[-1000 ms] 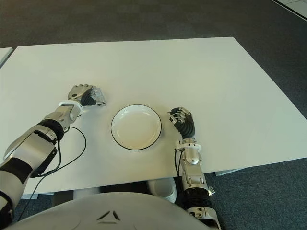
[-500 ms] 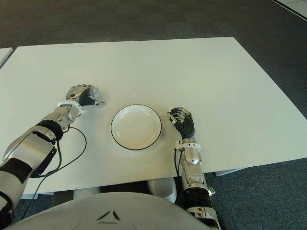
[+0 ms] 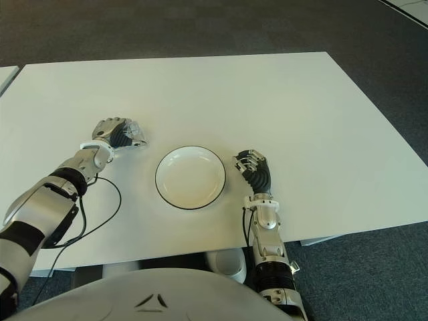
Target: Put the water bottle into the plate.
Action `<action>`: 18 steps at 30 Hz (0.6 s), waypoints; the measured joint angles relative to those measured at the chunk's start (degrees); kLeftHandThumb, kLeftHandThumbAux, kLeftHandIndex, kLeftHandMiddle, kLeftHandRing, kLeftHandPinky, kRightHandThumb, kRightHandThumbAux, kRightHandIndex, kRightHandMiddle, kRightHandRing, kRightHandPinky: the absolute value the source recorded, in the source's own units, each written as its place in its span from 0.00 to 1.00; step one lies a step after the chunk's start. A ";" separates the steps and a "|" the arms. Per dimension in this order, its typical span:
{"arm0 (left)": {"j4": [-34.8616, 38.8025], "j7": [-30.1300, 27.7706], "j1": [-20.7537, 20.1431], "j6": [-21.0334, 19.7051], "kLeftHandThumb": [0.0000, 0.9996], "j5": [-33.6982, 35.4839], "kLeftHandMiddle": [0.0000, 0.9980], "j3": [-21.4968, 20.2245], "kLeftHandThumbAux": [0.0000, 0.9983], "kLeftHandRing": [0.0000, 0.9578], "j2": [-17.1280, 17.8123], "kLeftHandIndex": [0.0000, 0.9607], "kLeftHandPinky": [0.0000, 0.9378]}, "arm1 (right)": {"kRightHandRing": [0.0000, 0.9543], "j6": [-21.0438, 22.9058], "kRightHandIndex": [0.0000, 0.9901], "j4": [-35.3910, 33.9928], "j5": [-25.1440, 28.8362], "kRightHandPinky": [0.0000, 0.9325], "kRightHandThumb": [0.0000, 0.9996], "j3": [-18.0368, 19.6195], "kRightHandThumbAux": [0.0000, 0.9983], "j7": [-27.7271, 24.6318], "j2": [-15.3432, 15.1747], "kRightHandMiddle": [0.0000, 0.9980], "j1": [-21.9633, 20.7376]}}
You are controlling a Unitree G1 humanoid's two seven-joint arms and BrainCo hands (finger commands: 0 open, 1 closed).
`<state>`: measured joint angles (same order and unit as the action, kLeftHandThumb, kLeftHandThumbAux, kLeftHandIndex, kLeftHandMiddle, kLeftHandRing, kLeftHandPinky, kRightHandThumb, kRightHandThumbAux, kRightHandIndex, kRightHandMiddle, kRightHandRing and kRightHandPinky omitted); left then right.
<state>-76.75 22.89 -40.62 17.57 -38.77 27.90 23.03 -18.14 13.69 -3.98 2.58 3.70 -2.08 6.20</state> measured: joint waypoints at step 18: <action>0.43 -4.92 -1.15 4.24 0.85 2.36 0.54 -2.58 0.67 0.90 0.40 0.41 0.87 | 0.55 -0.02 0.43 0.01 0.02 0.57 0.71 0.03 0.73 -0.07 0.14 0.51 -0.01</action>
<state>-76.32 17.97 -41.78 21.81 -36.41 25.32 23.43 -18.15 13.70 -3.96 2.61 3.63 -1.94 6.19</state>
